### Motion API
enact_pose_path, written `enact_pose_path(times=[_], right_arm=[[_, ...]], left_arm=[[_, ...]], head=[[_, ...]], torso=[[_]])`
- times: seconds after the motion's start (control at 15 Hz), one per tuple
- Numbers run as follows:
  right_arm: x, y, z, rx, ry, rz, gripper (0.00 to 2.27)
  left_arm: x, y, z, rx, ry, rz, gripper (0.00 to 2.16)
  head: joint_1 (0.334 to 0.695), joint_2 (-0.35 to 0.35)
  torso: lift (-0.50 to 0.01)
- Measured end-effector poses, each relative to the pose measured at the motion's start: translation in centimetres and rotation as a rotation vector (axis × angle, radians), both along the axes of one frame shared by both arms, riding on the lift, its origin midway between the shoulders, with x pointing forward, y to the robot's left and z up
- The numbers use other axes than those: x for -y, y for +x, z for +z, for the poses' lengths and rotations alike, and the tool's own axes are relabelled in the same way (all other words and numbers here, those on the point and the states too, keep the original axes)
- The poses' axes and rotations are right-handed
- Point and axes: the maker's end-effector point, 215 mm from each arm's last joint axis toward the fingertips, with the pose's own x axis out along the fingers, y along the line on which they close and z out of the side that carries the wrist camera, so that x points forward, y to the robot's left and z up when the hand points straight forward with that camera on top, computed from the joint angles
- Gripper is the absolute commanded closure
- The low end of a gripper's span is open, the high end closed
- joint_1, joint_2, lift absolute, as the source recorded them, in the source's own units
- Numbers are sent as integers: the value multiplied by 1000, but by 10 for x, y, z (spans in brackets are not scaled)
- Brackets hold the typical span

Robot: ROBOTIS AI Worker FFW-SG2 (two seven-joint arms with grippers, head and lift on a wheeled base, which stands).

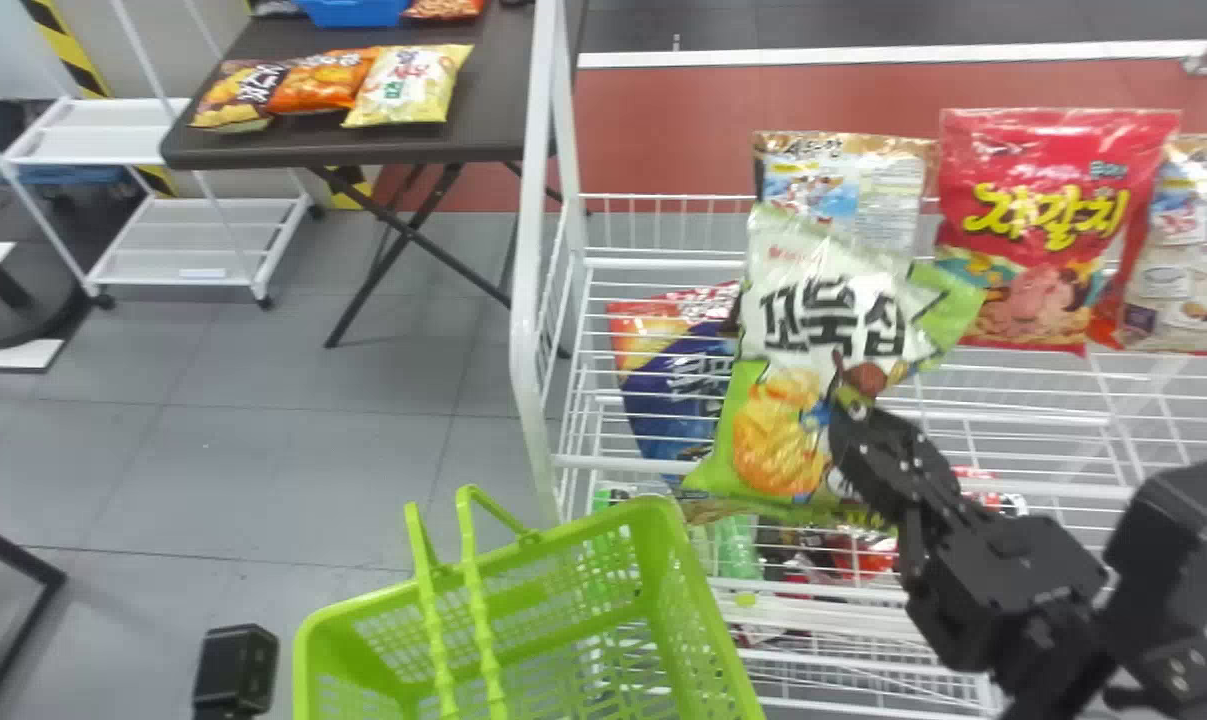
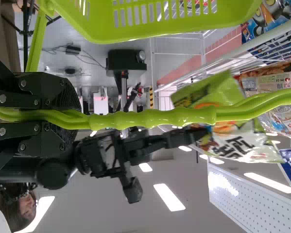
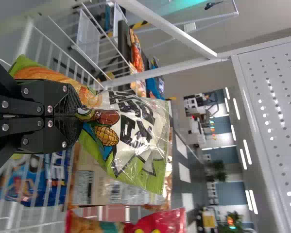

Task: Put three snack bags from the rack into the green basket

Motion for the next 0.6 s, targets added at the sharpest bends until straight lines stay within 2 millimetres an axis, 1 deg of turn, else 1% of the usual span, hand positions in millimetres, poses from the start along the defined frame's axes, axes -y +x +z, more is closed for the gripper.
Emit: enact_pose_path(times=[0.07,0.13,0.27,0.4,0.47,0.53,0.6], right_arm=[[0,-16,-6,-61,28,23,2253],[-4,-33,-13,-131,61,59,2253],[-18,-62,-22,-257,127,131,2253],[-34,-84,-33,-359,163,185,2253],[-45,-95,-40,-410,175,215,2250],[-57,-106,-50,-466,181,247,1953],[-68,-116,-61,-517,181,282,1403]], left_arm=[[1,2,0,3,2,-1,2148],[1,3,0,5,3,-2,2148],[3,5,0,6,4,-3,2148],[4,5,-1,3,0,-5,2148],[5,5,-1,2,-2,-6,2148],[6,5,-2,1,-3,-7,2148],[6,5,-1,1,-5,-9,2152]], head=[[695,23],[695,30],[695,55],[695,91],[695,142],[695,169],[695,203]], torso=[[0],[0],[0],[0],[0],[0],[0]])
